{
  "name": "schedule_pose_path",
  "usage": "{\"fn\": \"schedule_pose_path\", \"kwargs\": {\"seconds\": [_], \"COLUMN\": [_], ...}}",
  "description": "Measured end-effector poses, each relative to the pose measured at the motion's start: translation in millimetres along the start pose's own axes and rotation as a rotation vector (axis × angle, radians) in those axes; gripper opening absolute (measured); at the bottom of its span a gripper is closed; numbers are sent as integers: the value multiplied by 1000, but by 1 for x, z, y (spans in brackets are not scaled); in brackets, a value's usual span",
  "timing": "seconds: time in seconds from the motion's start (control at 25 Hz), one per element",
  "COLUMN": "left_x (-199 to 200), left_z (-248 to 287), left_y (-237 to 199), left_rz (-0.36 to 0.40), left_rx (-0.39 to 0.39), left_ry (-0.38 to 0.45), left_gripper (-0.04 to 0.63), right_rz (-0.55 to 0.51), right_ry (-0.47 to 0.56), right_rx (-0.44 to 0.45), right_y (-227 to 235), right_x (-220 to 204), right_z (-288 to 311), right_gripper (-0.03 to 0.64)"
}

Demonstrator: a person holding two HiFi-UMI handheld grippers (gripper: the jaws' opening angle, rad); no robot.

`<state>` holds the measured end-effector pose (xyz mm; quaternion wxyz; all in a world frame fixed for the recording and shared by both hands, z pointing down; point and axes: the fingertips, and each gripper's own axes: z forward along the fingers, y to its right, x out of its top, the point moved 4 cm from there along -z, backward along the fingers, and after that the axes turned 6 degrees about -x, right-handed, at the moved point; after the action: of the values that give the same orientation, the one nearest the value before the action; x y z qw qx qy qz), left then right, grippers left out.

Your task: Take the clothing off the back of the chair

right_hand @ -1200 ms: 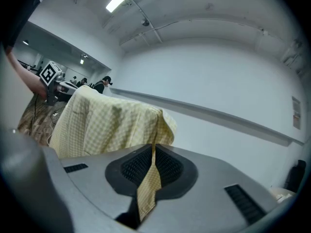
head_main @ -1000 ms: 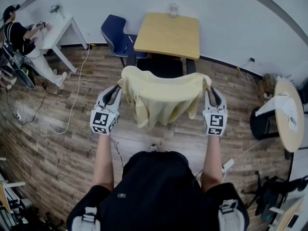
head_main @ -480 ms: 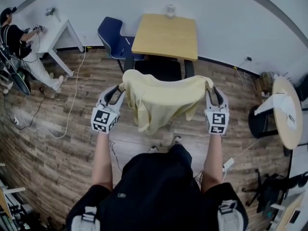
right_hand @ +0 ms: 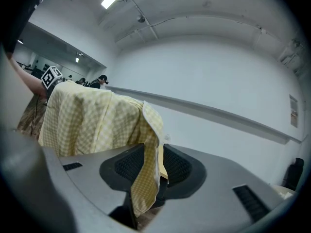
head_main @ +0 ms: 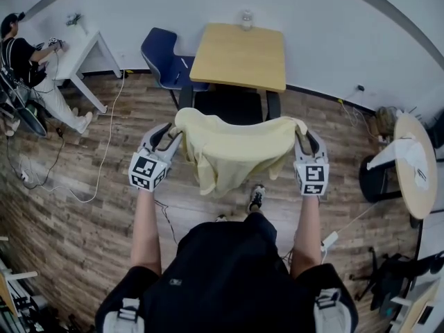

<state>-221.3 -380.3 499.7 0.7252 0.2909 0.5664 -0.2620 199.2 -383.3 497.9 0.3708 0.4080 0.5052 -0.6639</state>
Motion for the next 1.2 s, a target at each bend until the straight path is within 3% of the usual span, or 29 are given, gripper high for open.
{"fn": "schedule_pose_path", "kwargs": {"seconds": [0.32,0.52,0.6,1.2], "left_x": [-1,-2,-2,8], "left_z": [13,15,16,-5], "left_y": [5,14,16,-4], "left_rz": [-30,-29,-33,-8], "left_rx": [-72,-102,-106,38], "left_ry": [-3,-4,-1,66], "left_gripper": [137,27,17,12], "right_rz": [17,1,0,3], "right_ry": [-2,7,22,35], "right_rx": [34,36,38,-6], "right_y": [2,1,2,0], "right_x": [-3,-3,-2,3], "right_z": [9,12,13,10], "right_gripper": [93,30,17,6]}}
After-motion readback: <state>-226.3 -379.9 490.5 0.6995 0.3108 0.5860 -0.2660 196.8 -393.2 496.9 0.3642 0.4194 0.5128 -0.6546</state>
